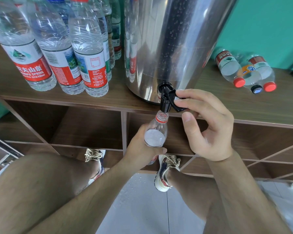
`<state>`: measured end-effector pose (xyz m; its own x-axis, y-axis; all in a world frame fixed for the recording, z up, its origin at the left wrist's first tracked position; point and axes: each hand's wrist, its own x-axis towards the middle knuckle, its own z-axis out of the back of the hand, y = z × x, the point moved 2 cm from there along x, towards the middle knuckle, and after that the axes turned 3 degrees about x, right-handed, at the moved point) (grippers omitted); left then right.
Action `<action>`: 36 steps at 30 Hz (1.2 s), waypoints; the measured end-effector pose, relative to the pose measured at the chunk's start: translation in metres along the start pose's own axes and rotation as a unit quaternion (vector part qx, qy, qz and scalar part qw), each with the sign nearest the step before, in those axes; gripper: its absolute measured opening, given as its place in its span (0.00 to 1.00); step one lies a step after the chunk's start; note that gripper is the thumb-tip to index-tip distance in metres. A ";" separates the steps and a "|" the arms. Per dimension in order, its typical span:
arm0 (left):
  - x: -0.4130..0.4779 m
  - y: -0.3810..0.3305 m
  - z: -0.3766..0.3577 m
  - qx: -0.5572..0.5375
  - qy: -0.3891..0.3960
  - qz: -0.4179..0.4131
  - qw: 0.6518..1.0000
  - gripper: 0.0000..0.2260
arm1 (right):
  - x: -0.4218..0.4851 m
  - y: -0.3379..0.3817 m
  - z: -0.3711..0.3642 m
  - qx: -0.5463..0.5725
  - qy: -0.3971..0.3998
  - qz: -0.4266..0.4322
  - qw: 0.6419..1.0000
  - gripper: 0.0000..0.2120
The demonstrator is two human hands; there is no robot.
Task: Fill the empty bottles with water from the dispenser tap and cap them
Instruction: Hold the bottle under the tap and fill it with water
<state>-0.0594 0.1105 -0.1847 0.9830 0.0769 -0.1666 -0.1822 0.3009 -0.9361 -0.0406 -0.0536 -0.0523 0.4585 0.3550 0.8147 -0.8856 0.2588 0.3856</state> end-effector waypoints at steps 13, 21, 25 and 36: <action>-0.001 -0.002 0.000 0.000 0.008 0.002 1.000 0.37 | 0.000 0.002 0.000 -0.001 -0.003 -0.002 1.000 0.11; 0.000 -0.001 0.000 0.004 0.005 0.003 1.000 0.37 | 0.000 0.001 0.001 -0.001 -0.003 -0.004 1.000 0.11; 0.000 -0.001 -0.001 0.006 0.004 0.005 1.000 0.37 | 0.001 0.001 0.001 -0.001 -0.004 -0.006 1.000 0.11; 0.001 -0.001 -0.002 0.010 0.004 0.007 1.000 0.37 | 0.001 0.001 0.001 -0.004 -0.006 -0.007 1.000 0.11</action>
<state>-0.0580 0.1086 -0.1849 0.9805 0.0741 -0.1820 -0.1962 0.3184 -0.9274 -0.0415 -0.0538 -0.0510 0.4697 0.3403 0.8146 -0.8785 0.2712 0.3932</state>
